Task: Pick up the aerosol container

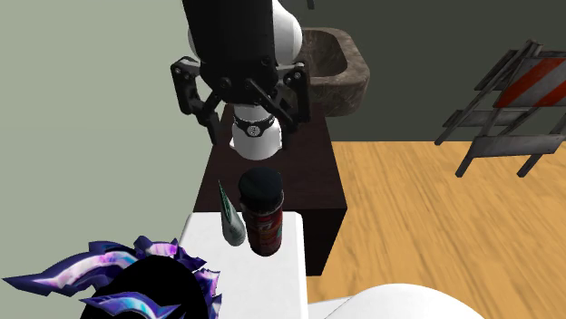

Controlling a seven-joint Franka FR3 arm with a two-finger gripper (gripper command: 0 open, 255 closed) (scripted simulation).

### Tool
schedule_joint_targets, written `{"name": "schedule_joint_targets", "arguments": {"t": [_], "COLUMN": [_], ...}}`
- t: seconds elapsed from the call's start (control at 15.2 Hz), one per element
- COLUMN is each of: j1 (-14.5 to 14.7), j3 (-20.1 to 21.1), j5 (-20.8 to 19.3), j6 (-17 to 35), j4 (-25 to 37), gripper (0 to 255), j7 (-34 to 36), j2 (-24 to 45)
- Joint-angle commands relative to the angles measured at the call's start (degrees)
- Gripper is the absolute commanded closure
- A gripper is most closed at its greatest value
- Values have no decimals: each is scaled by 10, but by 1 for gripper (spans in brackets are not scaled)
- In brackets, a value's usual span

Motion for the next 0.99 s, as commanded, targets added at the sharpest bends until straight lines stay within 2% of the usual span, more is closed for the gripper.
{"name": "schedule_joint_targets", "arguments": {"t": [0.0,0.2,0.66,0.79,0.86,0.92], "j1": [0,2,3,3,3,3], "j3": [16,37,43,43,43,42], "j5": [7,17,23,23,23,23], "j6": [34,81,153,153,153,152], "j4": [-28,-61,-103,-103,-103,-103], "gripper": [0,0,0,0,255,255], "j7": [25,55,54,54,53,53], "j2": [8,25,55,55,55,55]}}
